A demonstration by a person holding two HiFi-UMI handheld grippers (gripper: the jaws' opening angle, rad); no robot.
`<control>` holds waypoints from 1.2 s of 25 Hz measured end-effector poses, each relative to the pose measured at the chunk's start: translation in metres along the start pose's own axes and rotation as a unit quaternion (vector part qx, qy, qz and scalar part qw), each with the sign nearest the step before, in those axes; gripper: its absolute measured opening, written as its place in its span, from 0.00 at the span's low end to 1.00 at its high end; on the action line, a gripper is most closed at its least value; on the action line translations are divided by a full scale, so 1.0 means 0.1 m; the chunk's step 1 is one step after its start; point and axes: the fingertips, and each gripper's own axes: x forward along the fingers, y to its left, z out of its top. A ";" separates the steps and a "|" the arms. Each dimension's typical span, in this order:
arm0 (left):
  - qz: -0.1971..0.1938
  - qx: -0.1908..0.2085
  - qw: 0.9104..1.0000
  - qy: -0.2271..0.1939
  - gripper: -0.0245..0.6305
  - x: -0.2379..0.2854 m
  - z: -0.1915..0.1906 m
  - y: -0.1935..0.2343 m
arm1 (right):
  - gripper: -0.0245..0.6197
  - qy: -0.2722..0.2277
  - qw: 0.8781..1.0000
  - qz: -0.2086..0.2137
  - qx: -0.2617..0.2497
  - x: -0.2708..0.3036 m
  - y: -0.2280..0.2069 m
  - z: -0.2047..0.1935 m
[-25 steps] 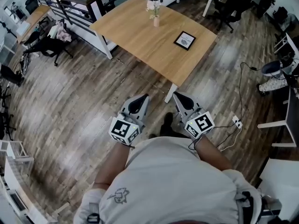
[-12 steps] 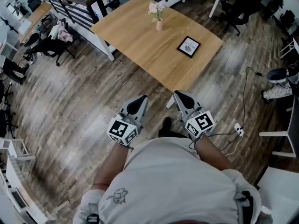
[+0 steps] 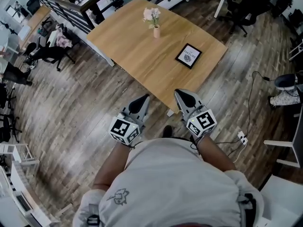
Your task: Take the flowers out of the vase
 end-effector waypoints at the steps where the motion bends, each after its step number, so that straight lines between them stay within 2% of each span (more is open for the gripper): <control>1: 0.001 0.000 1.000 0.001 0.04 0.09 0.00 0.02 | 0.05 0.001 1.000 0.000 0.002 0.02 -0.09 0.00; 6: 0.004 0.003 1.000 -0.002 0.04 0.43 0.06 0.11 | 0.05 0.010 1.000 -0.002 0.005 0.09 -0.43 -0.02; 14: 0.010 0.007 1.000 -0.006 0.04 0.71 0.11 0.40 | 0.05 0.015 1.000 -0.003 0.001 0.31 -0.68 -0.01; 20: 0.010 0.002 1.000 -0.013 0.04 0.93 0.20 0.90 | 0.05 0.016 1.000 -0.006 -0.010 0.71 -0.82 0.03; 30: -0.031 -0.018 0.999 0.001 0.04 1.54 0.25 1.79 | 0.07 0.045 0.998 -0.049 -0.003 1.71 -1.38 -0.10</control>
